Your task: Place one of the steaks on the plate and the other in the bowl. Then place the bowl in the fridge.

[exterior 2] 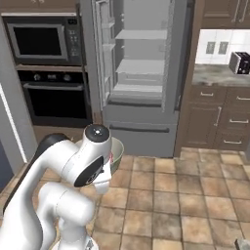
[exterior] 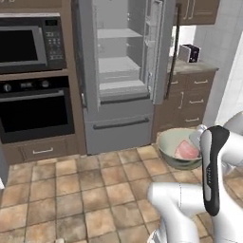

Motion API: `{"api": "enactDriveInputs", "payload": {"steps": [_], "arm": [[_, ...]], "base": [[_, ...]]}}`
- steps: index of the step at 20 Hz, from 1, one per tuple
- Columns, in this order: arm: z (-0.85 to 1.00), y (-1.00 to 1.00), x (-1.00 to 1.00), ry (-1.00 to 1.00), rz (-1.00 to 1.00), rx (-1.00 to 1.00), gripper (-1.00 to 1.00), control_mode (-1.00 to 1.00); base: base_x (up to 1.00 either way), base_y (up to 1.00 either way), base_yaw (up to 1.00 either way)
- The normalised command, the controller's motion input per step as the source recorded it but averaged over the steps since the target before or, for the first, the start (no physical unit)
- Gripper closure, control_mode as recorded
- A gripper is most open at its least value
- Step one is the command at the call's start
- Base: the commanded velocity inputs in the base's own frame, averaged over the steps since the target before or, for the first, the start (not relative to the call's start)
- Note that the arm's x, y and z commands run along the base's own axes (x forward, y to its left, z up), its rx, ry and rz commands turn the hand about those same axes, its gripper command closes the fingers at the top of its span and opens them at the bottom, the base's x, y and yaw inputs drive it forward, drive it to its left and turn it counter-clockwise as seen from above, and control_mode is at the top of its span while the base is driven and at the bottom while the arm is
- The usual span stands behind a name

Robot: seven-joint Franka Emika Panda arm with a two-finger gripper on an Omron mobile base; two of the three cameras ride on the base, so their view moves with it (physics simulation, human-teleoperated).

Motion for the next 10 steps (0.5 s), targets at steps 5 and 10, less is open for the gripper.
{"api": "enactDriveInputs", "payload": {"steps": [5, 10], "arm": [[0.00, 0.00, 0.00, 0.00, 0.00, 0.00, 1.00, 1.00], [0.00, 0.00, 0.00, 0.00, 0.00, 0.00, 1.00, 1.00]], "base": [[0.99, 0.25, 0.00], [0.89, 0.01, 0.00]]}}
